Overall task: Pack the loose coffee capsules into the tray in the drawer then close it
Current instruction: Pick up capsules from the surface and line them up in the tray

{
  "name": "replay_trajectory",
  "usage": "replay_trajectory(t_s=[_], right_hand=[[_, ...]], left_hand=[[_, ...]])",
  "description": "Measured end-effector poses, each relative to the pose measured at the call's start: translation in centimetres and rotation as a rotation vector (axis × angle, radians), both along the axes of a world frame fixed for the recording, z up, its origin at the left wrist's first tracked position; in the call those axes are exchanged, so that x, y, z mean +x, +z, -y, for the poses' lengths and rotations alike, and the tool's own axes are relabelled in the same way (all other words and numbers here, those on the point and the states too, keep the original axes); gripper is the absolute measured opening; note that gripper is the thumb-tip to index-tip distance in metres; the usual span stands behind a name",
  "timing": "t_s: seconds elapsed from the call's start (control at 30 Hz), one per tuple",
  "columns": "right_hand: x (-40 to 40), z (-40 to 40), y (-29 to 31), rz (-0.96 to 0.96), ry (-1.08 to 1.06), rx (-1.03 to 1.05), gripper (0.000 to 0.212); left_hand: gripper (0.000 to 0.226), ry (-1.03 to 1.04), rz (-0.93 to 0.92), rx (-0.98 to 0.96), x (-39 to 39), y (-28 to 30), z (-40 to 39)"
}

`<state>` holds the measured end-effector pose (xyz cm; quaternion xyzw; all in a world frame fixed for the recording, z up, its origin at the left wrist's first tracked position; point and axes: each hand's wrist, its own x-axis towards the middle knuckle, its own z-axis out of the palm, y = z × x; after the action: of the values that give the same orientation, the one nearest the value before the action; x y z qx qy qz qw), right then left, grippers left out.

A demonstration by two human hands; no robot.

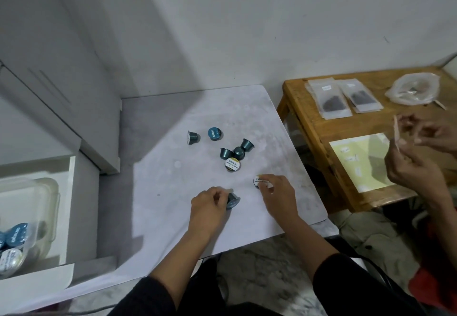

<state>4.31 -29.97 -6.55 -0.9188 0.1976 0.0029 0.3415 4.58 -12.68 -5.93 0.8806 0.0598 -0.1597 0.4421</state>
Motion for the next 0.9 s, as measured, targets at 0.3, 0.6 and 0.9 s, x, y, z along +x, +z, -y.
replay_trajectory(t_s=[0.3,0.6,0.9], right_hand=[[-0.1,-0.3,0.0,-0.024,-0.054,0.034,0.016],[-0.9,-1.0,0.2,-0.065,-0.06,0.165,0.016],[-0.5,-4.6,4.5,0.105,-0.042,0.469,0.015]], left_hand=[[0.017,0.022,0.018,-0.084,-0.7,-0.1,0.5],[0.022,0.218,-0.053,-0.237,-1.2,0.6,-0.2],[0.024,0.293,0.03,-0.399,-0.8,4.1,-4.0]])
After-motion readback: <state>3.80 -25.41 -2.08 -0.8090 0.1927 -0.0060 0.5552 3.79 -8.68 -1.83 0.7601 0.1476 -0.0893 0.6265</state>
